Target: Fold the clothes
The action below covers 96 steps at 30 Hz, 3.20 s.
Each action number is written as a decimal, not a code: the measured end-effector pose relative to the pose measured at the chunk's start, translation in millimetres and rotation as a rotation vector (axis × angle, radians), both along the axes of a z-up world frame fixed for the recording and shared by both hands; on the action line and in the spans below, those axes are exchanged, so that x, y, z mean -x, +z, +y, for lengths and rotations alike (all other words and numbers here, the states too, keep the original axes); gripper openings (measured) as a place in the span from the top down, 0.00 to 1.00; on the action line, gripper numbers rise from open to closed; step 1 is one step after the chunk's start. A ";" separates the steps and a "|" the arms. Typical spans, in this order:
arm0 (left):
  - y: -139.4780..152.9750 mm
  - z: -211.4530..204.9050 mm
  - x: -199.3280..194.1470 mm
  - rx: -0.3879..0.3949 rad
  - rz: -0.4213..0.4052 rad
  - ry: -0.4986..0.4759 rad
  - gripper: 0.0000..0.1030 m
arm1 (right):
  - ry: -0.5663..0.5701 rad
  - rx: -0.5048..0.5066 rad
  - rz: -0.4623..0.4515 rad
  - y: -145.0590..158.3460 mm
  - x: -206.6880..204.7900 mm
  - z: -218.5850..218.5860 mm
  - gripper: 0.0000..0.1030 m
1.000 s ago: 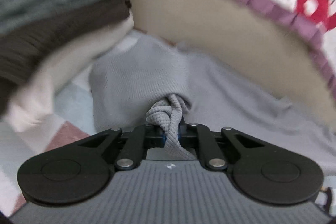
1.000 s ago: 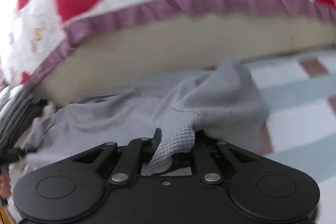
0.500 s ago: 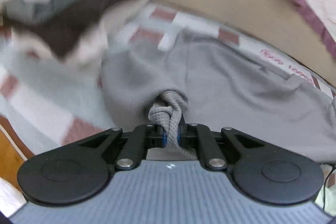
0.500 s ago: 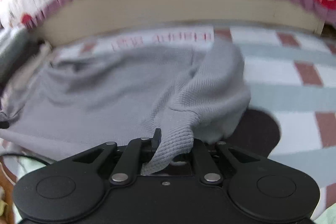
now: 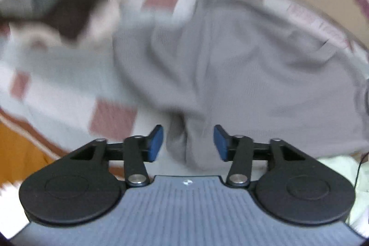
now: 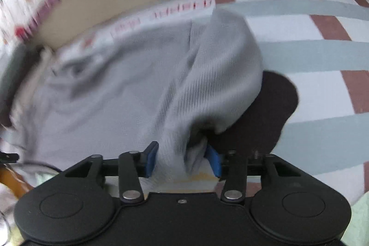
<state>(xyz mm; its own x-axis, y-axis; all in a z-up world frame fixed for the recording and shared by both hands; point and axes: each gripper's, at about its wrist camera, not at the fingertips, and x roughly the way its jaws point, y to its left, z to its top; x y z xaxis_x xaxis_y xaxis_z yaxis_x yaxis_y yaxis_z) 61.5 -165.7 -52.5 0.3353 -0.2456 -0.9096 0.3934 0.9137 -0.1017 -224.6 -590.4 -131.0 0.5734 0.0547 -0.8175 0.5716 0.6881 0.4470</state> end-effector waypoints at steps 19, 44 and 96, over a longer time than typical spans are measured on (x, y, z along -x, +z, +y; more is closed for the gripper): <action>-49.0 -227.9 38.9 0.061 -0.162 -0.287 0.48 | -0.401 -0.193 -0.341 -33.7 10.5 -52.1 0.71; -19.3 -94.0 -3.4 -0.025 -0.230 -0.019 0.45 | -0.309 0.637 0.108 40.6 44.9 -60.9 0.63; -35.5 64.9 -43.1 -0.071 -0.335 0.503 0.95 | 0.646 0.507 0.020 9.5 -140.3 160.4 0.32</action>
<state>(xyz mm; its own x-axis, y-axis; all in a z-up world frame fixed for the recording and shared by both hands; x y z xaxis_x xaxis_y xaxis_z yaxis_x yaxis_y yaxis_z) 104.6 -100.8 -88.0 0.6655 0.0753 -0.7426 -0.0888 0.9958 0.0215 -84.3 -430.0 -121.5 0.5402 -0.0101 -0.8415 -0.0016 0.9999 -0.0131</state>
